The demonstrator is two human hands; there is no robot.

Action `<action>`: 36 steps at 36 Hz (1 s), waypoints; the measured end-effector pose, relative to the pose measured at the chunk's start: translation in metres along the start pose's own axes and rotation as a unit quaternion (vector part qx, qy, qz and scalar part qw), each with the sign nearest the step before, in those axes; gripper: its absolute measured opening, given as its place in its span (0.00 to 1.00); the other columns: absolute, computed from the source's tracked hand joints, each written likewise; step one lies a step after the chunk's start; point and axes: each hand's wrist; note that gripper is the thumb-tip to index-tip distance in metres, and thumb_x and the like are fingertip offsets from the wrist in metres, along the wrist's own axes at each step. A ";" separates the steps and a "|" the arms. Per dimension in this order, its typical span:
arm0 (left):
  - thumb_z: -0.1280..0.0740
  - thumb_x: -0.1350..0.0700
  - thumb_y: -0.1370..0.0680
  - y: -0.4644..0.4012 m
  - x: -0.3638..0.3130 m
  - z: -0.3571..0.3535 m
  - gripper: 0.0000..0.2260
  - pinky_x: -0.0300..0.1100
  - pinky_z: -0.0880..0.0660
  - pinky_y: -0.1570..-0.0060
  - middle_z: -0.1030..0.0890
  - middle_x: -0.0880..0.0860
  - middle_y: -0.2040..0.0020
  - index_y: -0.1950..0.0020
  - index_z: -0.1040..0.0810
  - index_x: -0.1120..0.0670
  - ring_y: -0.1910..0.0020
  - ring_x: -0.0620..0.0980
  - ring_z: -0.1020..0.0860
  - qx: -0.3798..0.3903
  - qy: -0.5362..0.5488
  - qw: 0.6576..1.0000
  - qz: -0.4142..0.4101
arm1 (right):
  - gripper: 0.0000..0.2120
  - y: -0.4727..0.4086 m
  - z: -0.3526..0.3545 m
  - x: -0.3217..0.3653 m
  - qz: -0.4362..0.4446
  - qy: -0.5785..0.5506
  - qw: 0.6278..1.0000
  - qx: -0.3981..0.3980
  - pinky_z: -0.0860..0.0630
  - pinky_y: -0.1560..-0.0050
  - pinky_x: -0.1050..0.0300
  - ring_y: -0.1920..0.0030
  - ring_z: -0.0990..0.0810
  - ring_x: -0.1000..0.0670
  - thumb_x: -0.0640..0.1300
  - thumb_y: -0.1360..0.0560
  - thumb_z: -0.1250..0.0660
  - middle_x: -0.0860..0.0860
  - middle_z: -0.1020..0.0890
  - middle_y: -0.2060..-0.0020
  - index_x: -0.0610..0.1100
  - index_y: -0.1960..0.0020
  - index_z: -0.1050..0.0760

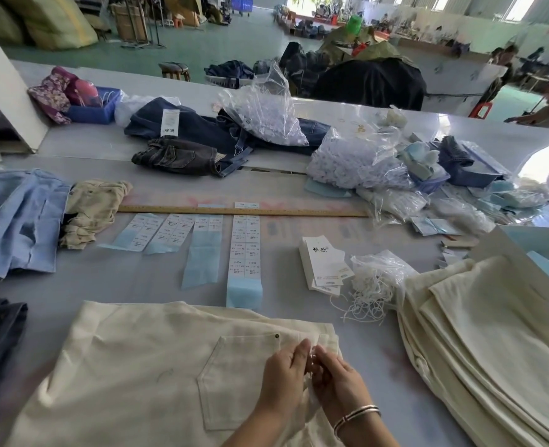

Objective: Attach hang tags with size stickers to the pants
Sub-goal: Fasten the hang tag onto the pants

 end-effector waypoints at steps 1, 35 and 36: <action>0.39 0.54 0.19 0.000 0.000 0.000 0.16 0.44 0.24 0.61 0.20 0.48 0.70 0.67 0.24 0.51 0.67 0.45 0.22 -0.003 0.003 1.000 0.001 | 0.08 0.000 0.001 0.000 -0.001 0.006 1.000 -0.001 0.30 0.80 0.67 0.80 0.27 0.54 0.32 0.25 0.36 0.44 0.26 0.76 0.34 0.64 0.28; 0.38 0.52 0.20 0.001 -0.004 -0.005 0.18 0.47 0.27 0.63 0.21 0.58 0.68 0.62 0.21 0.64 0.67 0.47 0.28 -0.019 -0.018 1.000 -0.006 | 0.08 -0.007 0.000 -0.006 -0.035 -0.078 0.996 0.007 0.24 0.71 0.64 0.74 0.22 0.51 0.38 0.24 0.37 0.44 0.20 0.71 0.34 0.59 0.24; 0.38 0.52 0.20 0.001 -0.004 -0.005 0.18 0.47 0.27 0.63 0.21 0.59 0.67 0.62 0.21 0.64 0.67 0.47 0.28 -0.022 -0.016 1.000 -0.006 | 0.09 -0.007 -0.001 -0.006 -0.034 -0.078 0.996 0.009 0.23 0.71 0.64 0.75 0.21 0.51 0.38 0.24 0.37 0.43 0.20 0.71 0.34 0.60 0.24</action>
Point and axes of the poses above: each hand's wrist, its own y-axis away from the middle knuckle, its own z-axis out of the back of the hand, x = y × z
